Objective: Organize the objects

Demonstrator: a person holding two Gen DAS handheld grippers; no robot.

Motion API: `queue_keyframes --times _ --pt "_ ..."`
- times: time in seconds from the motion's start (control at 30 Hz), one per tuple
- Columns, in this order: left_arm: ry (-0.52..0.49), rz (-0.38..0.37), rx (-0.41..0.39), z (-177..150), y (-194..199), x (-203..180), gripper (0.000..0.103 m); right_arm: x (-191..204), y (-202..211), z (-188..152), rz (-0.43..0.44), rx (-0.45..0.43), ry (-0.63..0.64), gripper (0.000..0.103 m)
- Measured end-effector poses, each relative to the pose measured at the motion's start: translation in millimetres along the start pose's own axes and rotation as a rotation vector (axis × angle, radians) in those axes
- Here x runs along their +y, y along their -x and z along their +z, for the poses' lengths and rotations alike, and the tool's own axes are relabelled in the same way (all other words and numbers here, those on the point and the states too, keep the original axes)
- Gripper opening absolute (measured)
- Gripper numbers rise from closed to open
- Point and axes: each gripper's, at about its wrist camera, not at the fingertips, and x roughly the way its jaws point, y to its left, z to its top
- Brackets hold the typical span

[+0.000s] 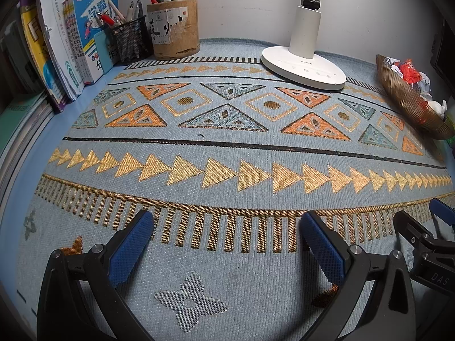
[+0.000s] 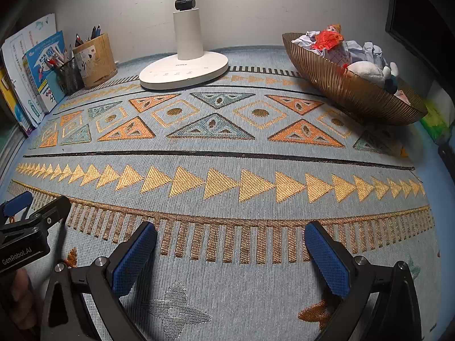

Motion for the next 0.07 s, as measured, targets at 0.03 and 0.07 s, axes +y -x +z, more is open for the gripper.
queue_keyframes --times 0.03,0.07 --pt "0.000 0.000 0.000 -0.2 0.2 0.7 0.103 0.0 0.0 0.0 0.000 0.000 0.000 0.103" --pt "0.000 0.000 0.000 -0.2 0.2 0.8 0.103 0.0 0.5 0.1 0.000 0.000 0.000 0.103"
